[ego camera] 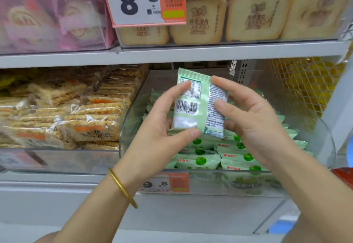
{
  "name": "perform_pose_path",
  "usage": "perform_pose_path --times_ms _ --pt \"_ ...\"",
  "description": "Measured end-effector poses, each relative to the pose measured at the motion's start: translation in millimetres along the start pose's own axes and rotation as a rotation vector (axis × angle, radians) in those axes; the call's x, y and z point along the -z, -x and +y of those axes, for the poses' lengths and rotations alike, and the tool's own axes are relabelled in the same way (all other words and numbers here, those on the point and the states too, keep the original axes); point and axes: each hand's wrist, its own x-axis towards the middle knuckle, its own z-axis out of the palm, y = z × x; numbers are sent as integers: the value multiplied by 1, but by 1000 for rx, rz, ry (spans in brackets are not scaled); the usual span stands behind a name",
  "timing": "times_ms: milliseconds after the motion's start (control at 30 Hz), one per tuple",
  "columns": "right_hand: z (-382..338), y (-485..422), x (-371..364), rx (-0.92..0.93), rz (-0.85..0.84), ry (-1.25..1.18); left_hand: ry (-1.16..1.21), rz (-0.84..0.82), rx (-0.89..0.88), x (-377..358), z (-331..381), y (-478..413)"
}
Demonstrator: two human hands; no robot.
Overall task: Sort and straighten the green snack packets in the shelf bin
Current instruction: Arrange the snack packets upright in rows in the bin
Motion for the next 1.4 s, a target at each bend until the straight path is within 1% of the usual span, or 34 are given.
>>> perform_pose_path --times_ms 333,433,467,567,600,700,767,967,1033,1100,1133,1167,1200,1267,1333,1400 --pt "0 0 0 44 14 -14 -25 -26 -33 -5 2 -2" --pt "0 1 0 64 55 -4 -65 3 6 -6 -2 -3" --pt "0 0 0 70 74 6 -116 37 16 -7 -3 -3" --pt "1 1 0 71 95 62 -499 160 -39 -7 -7 -2" --pt "1 2 -1 71 89 71 -570 169 -48 -7 -6 -2" --pt "-1 4 -4 77 45 55 -615 98 24 -9 -3 -1" --pt "-3 6 -6 100 -7 69 -659 66 17 -9 -5 0" --pt "-5 10 -6 166 -161 129 -573 126 -20 -5 -4 0" --pt "-3 10 -6 183 -99 187 -564 130 -19 -3 -2 2" --pt "-2 8 -2 260 43 436 -509 137 10 -2 2 5" --pt "-4 7 0 303 82 568 -462 128 21 -2 5 7" --pt "-6 6 2 329 78 641 -410 108 29 -2 8 9" --pt "-9 6 2 327 40 653 -364 77 35 -1 11 11" --pt "-13 8 2 256 -42 556 -303 3 49 2 14 13" --pt "-15 11 0 202 -56 471 -287 -41 81 6 12 15" --pt "-14 13 -2 173 -30 433 -272 -35 95 10 10 15"
